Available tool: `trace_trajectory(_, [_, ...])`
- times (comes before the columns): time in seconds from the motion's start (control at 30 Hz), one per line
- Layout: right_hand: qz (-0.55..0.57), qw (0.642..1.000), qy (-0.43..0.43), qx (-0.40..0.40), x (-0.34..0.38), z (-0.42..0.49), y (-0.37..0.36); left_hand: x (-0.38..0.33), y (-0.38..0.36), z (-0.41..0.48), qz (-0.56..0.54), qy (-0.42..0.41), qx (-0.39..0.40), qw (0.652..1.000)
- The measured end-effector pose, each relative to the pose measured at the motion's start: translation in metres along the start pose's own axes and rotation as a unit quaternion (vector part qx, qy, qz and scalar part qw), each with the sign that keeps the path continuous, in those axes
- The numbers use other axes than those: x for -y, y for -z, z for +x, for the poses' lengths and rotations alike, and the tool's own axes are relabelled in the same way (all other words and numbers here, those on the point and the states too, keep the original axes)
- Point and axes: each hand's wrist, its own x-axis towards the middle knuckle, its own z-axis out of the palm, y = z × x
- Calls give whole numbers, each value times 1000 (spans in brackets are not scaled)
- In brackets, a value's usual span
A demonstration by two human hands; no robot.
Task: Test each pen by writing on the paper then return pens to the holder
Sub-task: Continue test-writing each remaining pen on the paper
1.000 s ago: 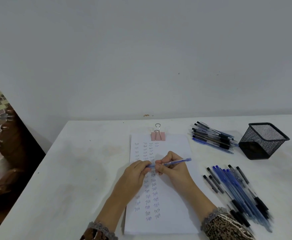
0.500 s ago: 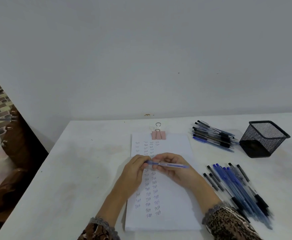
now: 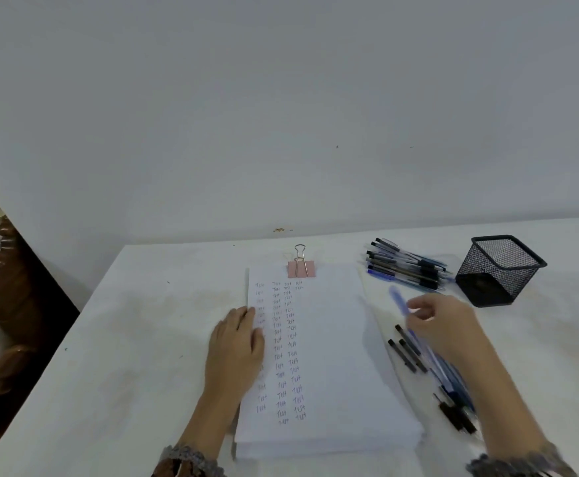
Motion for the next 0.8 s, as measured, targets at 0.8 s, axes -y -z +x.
trace_trajectory(0.8, [-239,961,121,69,-20,105,-22,-6,3,0,7,19,17,1000])
